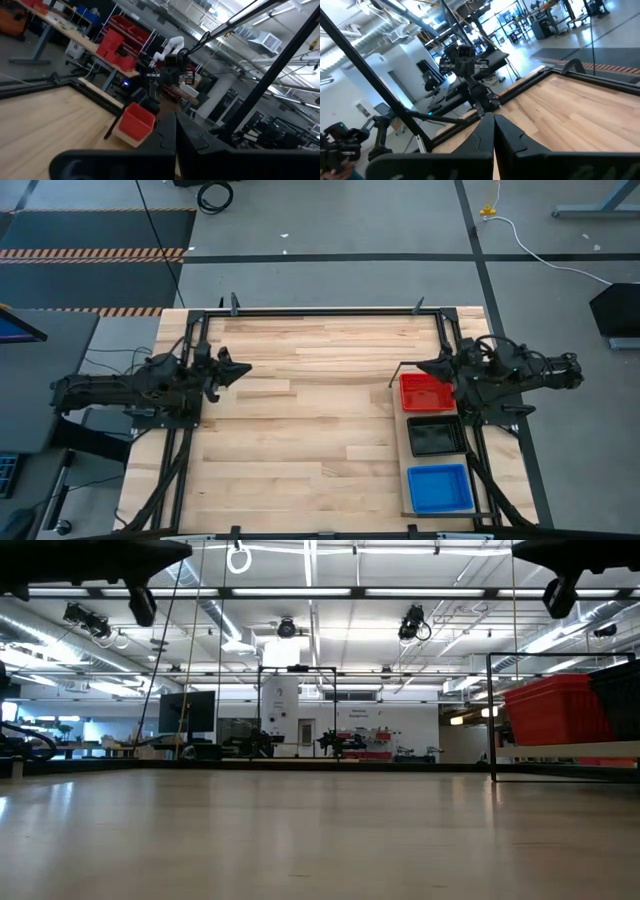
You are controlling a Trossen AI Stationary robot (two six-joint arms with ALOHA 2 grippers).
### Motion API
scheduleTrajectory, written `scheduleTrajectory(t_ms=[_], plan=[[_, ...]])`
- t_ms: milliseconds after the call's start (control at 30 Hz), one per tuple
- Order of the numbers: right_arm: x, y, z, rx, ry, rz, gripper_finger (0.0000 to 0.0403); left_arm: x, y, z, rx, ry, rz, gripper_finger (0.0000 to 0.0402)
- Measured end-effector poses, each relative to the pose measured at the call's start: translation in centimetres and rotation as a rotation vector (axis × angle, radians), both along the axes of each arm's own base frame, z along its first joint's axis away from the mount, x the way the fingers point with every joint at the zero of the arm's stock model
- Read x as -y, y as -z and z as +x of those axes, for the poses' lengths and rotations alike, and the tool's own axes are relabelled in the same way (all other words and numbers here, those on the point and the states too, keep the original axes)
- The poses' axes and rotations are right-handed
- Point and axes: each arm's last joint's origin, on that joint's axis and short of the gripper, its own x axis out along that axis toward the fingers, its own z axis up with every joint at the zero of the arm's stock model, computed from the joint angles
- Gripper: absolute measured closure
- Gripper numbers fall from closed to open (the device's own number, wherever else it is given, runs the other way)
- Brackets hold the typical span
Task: Stack baskets on shelf by color
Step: Return to Home Position
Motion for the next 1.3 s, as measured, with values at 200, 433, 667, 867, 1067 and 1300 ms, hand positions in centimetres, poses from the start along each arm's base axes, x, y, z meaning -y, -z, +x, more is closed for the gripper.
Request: scheduleTrajectory(t_ms=[200, 433, 667, 867, 1067, 1300], plan=[[0.4, 0.3, -1.3, 0.011, 0.047, 0.027, 0.0399, 0.1, 0.9, -1.9, -0.085, -0.008, -0.013, 0.0401], [0.4, 0.5, -1.1, -0.013, 0.071, 0.011, 0.0400, 0.1, 1.4, -3.6, -0.121, -0.089, 0.074, 0.0401], [0.4, 0.7, -1.0, -0.037, 0.068, -0.005, 0.0400, 0.1, 1.8, -4.4, -0.165, -0.117, 0.166, 0.0401], [0.2, 2.3, -0.3, -0.039, 0.061, -0.008, 0.0400, 0.1, 2.3, -4.6, -0.183, -0.116, 0.166, 0.0401], [-0.2, 5.9, 1.3, 0.183, 0.009, 0.044, 0.0400, 0.1, 4.1, -3.7, -0.155, -0.071, 0.110, 0.0401], [-0.4, 8.4, 2.0, 0.200, 0.009, -0.039, 0.0398, 0.1, 5.8, -3.0, -0.123, -0.059, 0.090, 0.0401]])
